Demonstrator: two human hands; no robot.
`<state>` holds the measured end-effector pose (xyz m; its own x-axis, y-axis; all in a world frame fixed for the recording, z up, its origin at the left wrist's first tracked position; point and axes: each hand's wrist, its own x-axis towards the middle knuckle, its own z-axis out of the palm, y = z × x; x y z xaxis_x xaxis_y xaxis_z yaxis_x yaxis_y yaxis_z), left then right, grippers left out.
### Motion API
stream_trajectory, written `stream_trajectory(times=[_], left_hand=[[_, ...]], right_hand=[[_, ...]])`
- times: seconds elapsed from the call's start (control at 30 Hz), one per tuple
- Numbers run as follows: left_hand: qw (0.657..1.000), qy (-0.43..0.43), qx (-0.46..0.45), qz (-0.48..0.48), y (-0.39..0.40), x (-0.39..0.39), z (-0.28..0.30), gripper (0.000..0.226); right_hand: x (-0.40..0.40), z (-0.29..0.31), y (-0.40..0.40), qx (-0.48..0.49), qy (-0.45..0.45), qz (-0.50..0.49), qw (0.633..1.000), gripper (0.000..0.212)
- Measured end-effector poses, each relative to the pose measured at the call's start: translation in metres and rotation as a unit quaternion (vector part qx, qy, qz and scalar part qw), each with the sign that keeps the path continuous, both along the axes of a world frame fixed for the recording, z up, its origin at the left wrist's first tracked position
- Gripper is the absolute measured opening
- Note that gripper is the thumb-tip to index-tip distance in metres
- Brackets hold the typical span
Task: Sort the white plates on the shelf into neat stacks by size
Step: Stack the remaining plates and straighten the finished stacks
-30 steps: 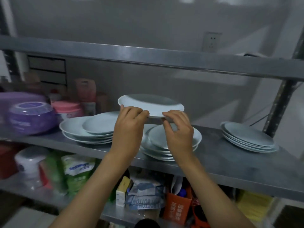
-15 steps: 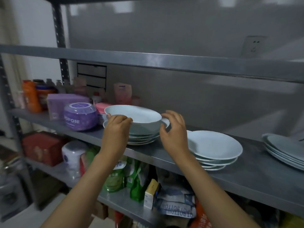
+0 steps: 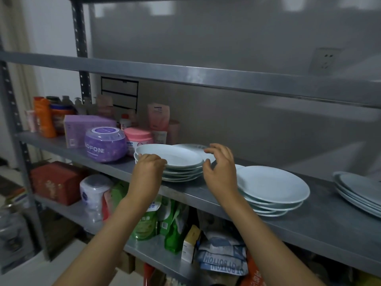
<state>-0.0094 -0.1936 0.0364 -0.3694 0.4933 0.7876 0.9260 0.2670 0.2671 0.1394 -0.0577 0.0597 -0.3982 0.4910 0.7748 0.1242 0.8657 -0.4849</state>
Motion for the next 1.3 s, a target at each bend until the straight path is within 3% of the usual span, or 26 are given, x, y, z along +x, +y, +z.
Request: stream_trajectory(times=[0.3, 0.63, 1.03, 1.13, 1.3], left_hand=[[0.998, -0.021, -0.048, 0.02, 0.0, 0.017, 0.005, 0.037], [0.994, 0.007, -0.005, -0.111, 0.065, 0.098, 0.022, 0.043], [0.962, 0.009, 0.008, -0.272, 0.167, 0.226, 0.029, 0.041], [0.955, 0.029, 0.002, -0.296, 0.186, 0.25, 0.033, 0.043], [0.942, 0.054, -0.047, -0.329, 0.218, 0.29, 0.032, 0.048]], right_hand=[[0.009, 0.0, 0.0, 0.019, 0.005, -0.004, 1.0, 0.025], [0.073, 0.006, 0.028, 0.049, 0.043, -0.067, 0.996, 0.024], [0.228, -0.006, 0.14, 0.018, 0.073, -0.256, 0.964, 0.029], [0.257, -0.013, 0.168, 0.038, 0.044, -0.306, 0.95, 0.029], [0.302, -0.027, 0.212, -0.008, -0.02, -0.392, 0.92, 0.034]])
